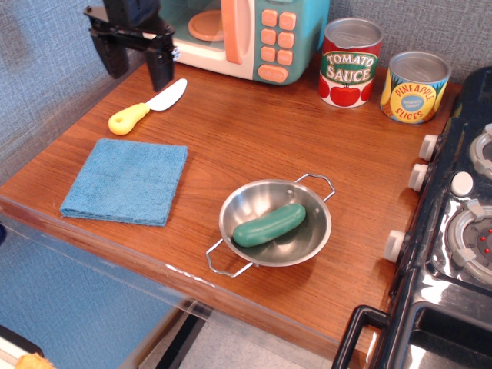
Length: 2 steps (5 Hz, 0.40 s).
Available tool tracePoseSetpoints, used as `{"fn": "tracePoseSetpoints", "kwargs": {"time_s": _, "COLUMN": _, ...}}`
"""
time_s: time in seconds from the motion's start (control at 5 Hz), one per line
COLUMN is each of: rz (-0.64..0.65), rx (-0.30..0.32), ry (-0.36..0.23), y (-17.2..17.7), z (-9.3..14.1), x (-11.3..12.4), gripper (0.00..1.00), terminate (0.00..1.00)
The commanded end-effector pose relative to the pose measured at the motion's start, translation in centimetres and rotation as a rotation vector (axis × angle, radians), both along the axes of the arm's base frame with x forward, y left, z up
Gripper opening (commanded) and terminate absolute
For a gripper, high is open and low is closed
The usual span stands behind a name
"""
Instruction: Move the knife to the area between the cans and pot
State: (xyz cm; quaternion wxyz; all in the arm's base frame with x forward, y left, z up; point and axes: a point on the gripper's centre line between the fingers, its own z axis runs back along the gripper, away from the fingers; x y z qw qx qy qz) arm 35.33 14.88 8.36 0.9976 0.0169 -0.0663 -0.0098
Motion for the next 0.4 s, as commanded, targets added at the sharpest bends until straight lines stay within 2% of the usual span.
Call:
{"fn": "tracePoseSetpoints", "kwargs": {"time_s": 0.0, "rz": 0.108, "rx": 0.07, "ry": -0.02, "y": 3.2, "z": -1.4, "x": 0.4, "gripper": 1.0, "terminate": 0.0}}
{"fn": "tracePoseSetpoints", "kwargs": {"time_s": 0.2, "rz": 0.139, "rx": 0.075, "ry": 0.031, "y": 4.1, "z": -3.4, "x": 0.0, "gripper": 1.0, "terminate": 0.0}}
